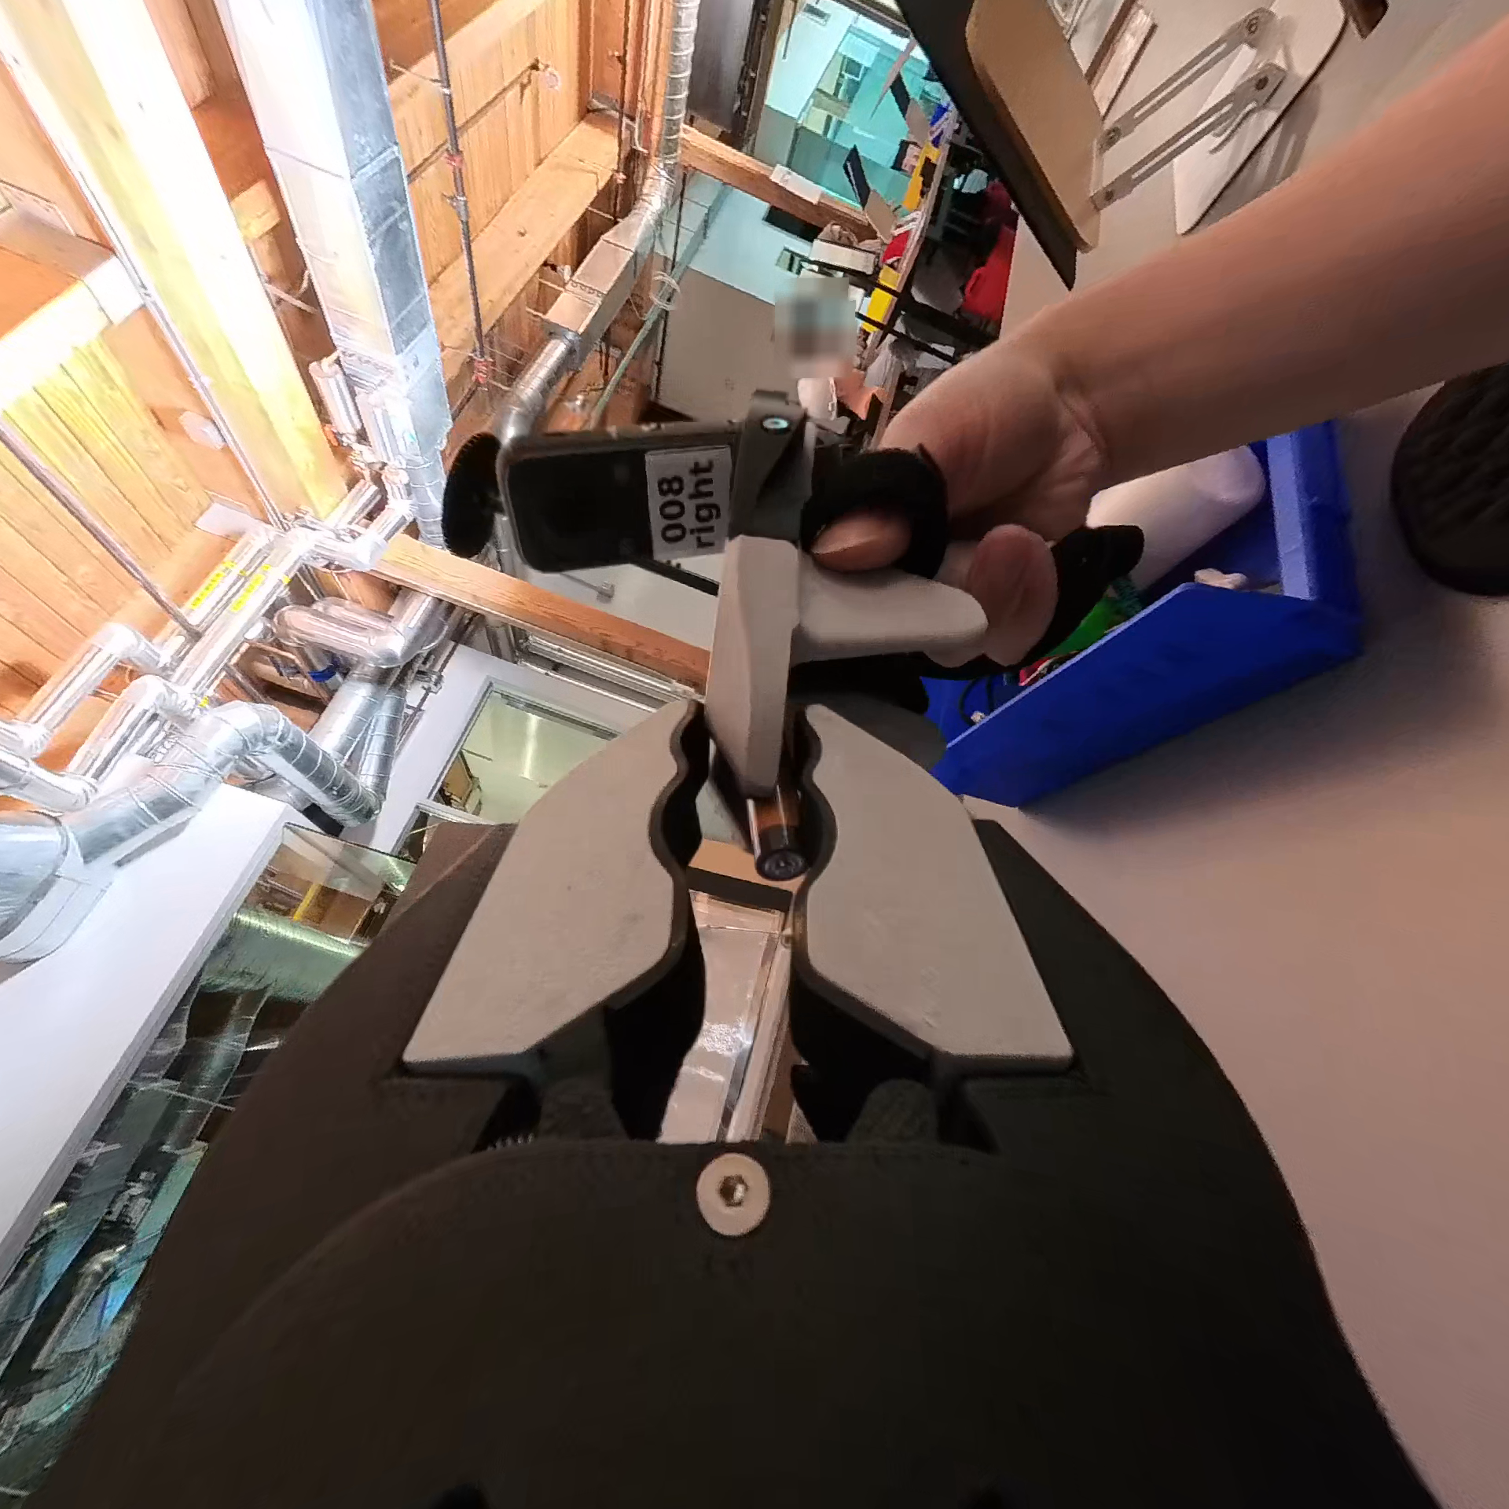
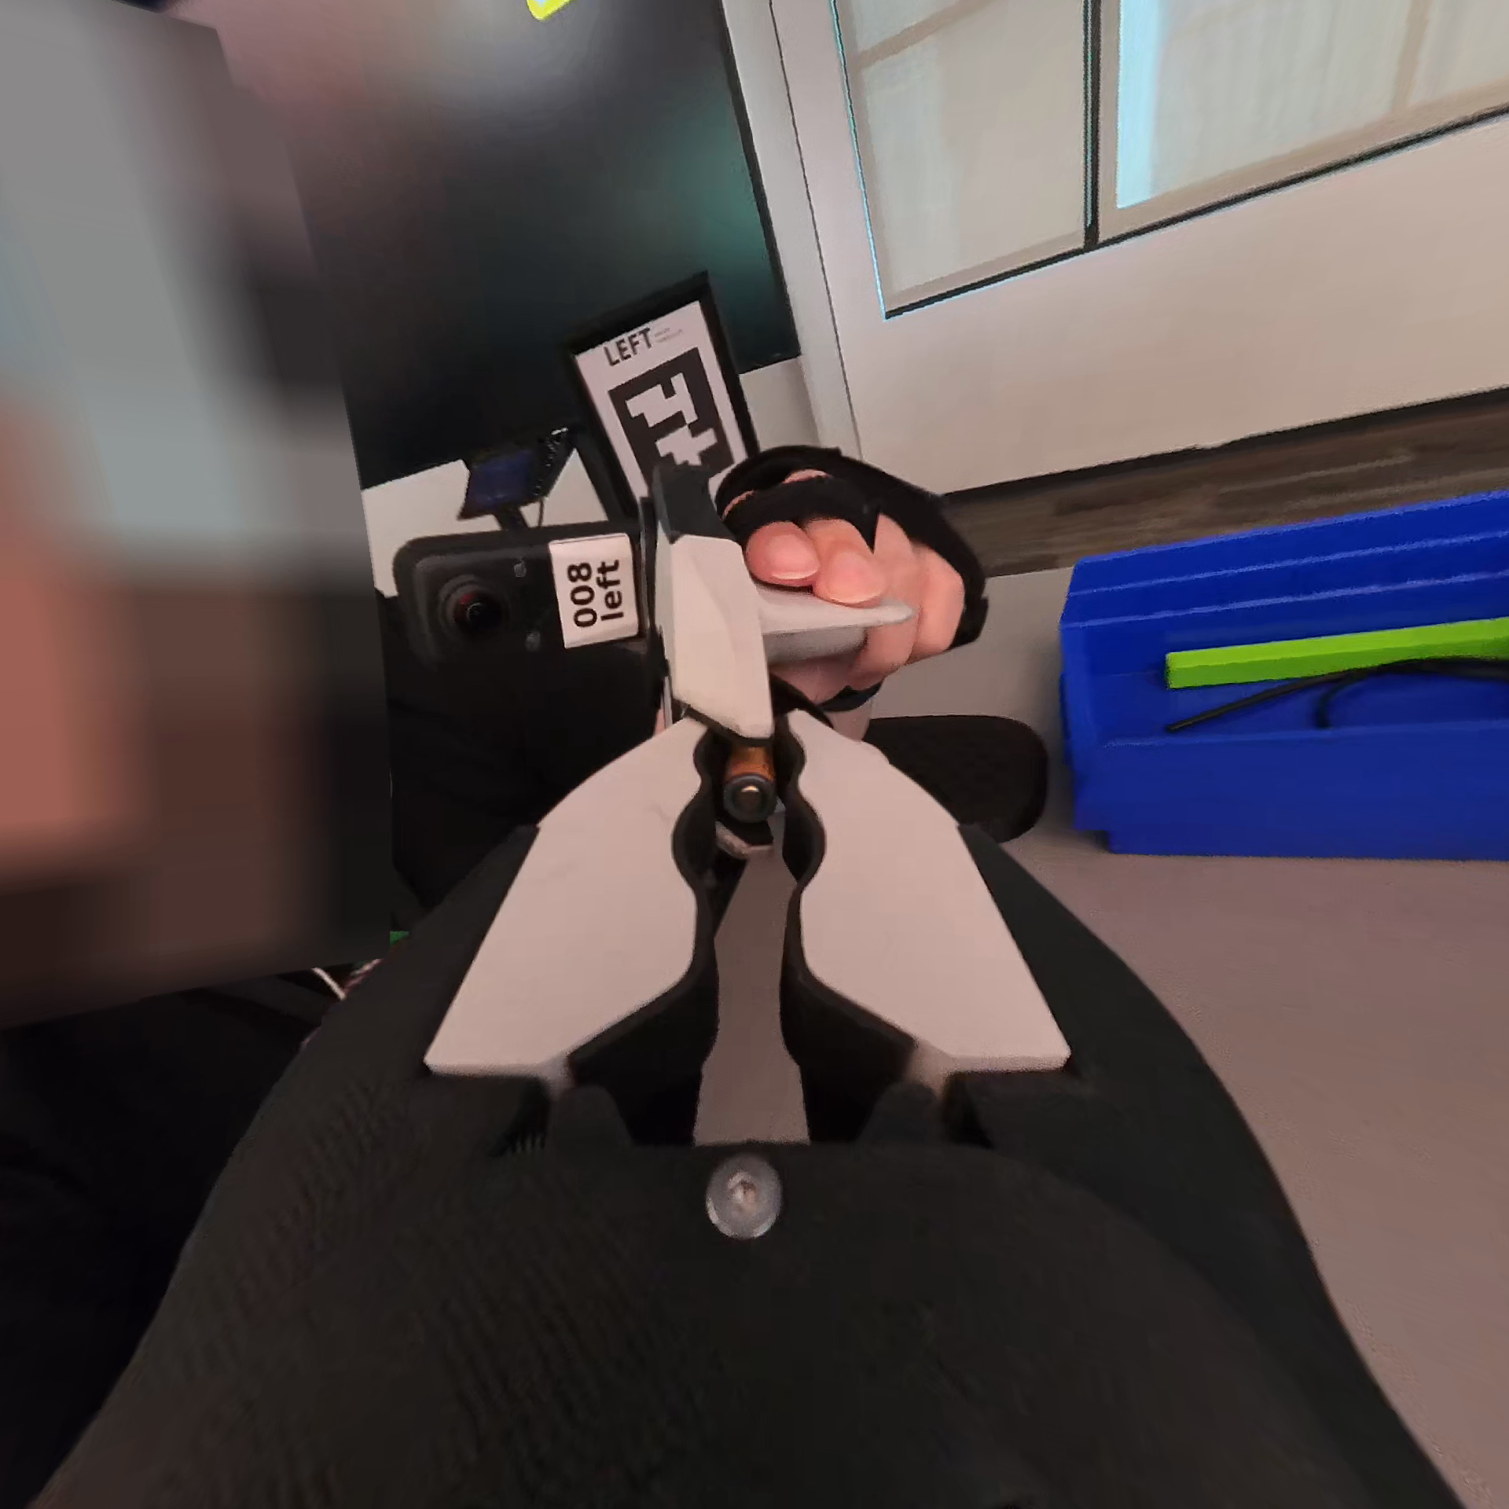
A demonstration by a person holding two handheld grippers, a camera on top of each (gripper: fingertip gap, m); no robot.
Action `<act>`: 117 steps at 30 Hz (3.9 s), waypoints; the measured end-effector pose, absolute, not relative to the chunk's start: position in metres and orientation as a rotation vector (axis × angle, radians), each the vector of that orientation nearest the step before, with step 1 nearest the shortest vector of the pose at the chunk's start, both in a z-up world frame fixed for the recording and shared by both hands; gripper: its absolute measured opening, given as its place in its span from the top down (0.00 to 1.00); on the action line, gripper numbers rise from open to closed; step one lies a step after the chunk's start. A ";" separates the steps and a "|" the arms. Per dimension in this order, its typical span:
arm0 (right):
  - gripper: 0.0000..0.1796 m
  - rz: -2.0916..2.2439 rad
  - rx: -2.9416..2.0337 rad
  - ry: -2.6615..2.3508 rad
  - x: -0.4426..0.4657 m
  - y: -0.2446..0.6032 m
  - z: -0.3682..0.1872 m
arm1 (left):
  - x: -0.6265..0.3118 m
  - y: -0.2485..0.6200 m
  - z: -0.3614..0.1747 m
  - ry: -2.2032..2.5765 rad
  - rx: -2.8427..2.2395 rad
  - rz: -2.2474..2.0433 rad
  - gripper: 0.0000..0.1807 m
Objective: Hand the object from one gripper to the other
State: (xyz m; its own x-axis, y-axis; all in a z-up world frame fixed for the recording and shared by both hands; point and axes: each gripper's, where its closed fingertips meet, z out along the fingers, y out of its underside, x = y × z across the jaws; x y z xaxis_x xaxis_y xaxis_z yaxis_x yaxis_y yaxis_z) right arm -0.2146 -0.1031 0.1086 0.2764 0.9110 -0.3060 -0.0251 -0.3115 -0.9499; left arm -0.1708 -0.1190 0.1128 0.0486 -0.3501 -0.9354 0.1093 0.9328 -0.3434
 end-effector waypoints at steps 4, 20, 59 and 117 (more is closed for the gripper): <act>0.93 1.272 -1.581 -0.815 -0.211 -0.101 0.107 | -0.171 -0.114 0.114 1.481 -0.217 -0.341 0.85; 0.93 0.126 -2.274 0.147 0.126 -0.077 -0.036 | -0.210 -0.064 0.171 1.325 -0.461 -0.503 0.85; 0.83 -0.345 -2.014 -0.148 0.111 -0.092 0.056 | -0.253 0.212 -0.074 1.564 -1.844 -0.540 0.79; 0.82 -0.436 -2.185 -0.193 0.115 -0.094 0.024 | -0.238 0.200 -0.132 1.122 -2.623 -1.068 0.75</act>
State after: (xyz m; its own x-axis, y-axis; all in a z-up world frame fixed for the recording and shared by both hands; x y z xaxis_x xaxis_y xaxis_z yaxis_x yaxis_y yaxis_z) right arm 0.1151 -0.0940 0.0237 0.9263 -0.0167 0.3764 0.2901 -0.6058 -0.7408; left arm -0.2383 0.2002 -0.1318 0.4840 -0.6665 0.5671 -0.5995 -0.7246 -0.3399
